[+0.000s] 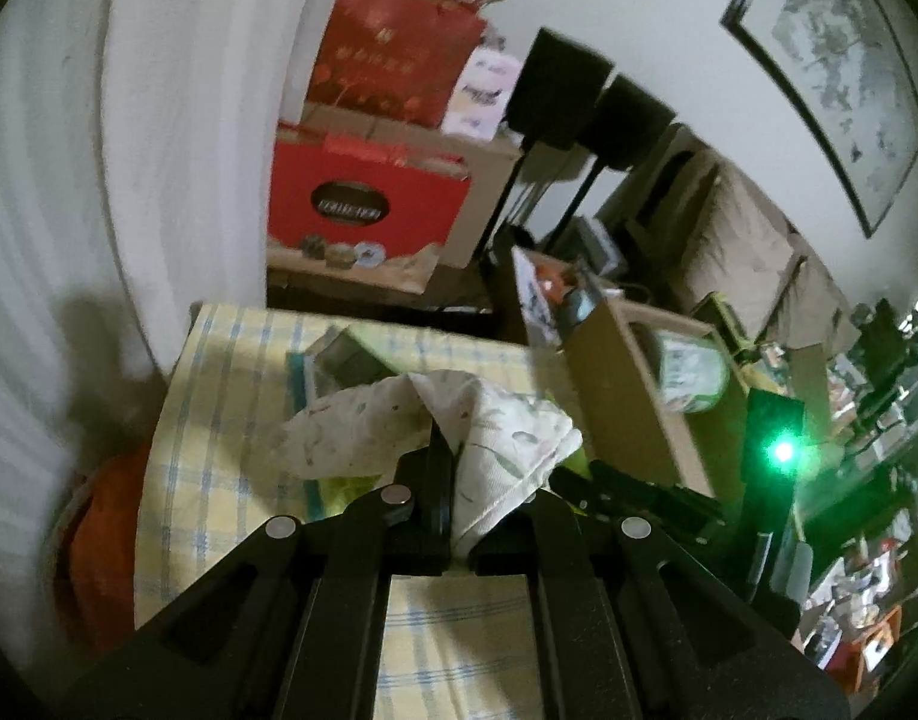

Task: Organize objects
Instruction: 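Lift the cloth with the left gripper while the right gripper grasps the green leaf-shaped piece, then carry the cloth and green leaf piece into the cardboard box and open both grippers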

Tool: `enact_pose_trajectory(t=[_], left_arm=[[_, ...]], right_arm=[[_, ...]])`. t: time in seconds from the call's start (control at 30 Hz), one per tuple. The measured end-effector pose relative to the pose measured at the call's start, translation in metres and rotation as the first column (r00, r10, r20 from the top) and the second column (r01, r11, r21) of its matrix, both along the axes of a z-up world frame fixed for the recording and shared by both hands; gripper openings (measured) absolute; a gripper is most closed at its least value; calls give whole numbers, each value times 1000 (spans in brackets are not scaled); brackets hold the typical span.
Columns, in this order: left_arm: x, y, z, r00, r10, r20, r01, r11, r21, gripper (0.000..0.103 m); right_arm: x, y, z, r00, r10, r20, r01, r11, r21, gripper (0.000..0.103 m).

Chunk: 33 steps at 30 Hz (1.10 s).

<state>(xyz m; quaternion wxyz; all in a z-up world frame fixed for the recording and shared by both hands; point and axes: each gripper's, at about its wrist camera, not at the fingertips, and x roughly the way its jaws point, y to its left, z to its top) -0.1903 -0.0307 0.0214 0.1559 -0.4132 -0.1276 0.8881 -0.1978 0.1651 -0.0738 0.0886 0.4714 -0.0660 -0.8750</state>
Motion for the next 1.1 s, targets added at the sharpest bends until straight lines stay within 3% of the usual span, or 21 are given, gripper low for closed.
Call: enact_pose_trajectory(t=[0.3, 0.53, 0.87, 1.1], left_arm=[[25, 30, 54, 993, -73, -92, 75, 997, 14, 3], [35, 68, 77, 984, -133, -118, 135, 991, 5, 3], [49, 143, 125, 953, -240, -184, 235, 971, -49, 3], [49, 201, 129, 933, -312, -182, 312, 950, -26, 3]], right_arm=[[24, 26, 47, 997, -14, -76, 10, 999, -46, 32], [50, 58, 76, 991, -41, -127, 32, 997, -71, 32], [86, 124, 102, 979, -114, -170, 101, 991, -85, 32], [102, 167, 103, 970, -185, -158, 177, 982, -63, 32]])
